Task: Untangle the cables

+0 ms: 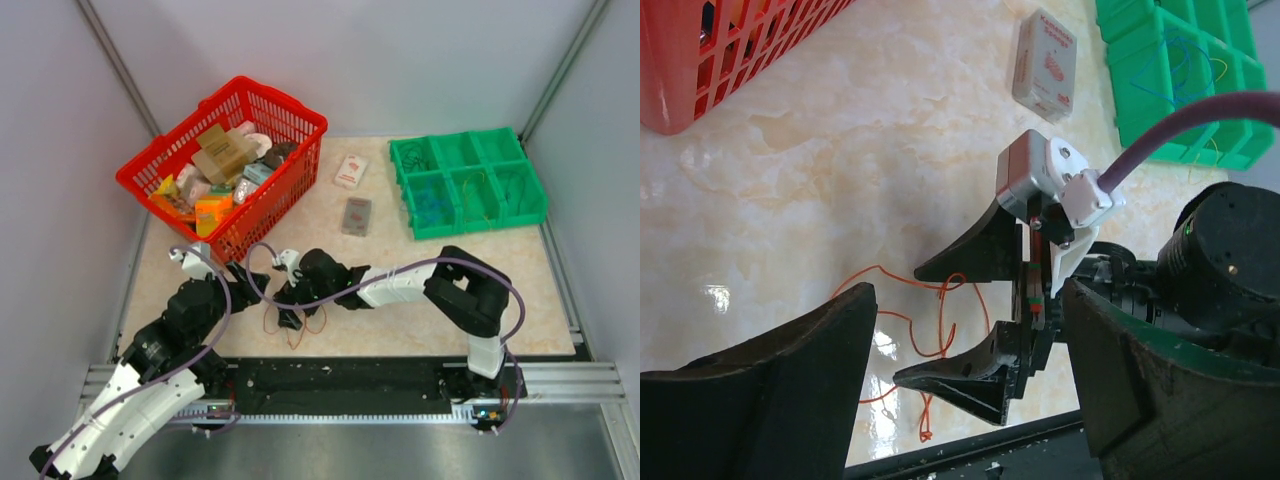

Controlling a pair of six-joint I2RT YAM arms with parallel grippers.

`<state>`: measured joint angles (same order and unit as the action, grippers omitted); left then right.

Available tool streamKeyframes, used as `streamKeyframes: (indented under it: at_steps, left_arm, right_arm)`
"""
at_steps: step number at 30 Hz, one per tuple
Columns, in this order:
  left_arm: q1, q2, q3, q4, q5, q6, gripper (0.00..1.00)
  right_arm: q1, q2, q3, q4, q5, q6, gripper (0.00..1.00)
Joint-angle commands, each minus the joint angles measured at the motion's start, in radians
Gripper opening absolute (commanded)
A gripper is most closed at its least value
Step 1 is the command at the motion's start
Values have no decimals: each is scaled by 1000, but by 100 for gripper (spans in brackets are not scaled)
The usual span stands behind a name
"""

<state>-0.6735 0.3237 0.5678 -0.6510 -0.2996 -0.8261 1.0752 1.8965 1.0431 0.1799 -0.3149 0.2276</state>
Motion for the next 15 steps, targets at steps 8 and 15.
streamKeyframes:
  at_steps: [8, 15]
  left_arm:
    - [-1, -15, 4, 8, -3, -7, 79]
    - [-1, 0, 0, 19, 11, -5, 79]
  right_arm:
    - [66, -77, -28, -103, 229, -48, 93]
    - [0, -62, -32, 15, -180, 119, 95]
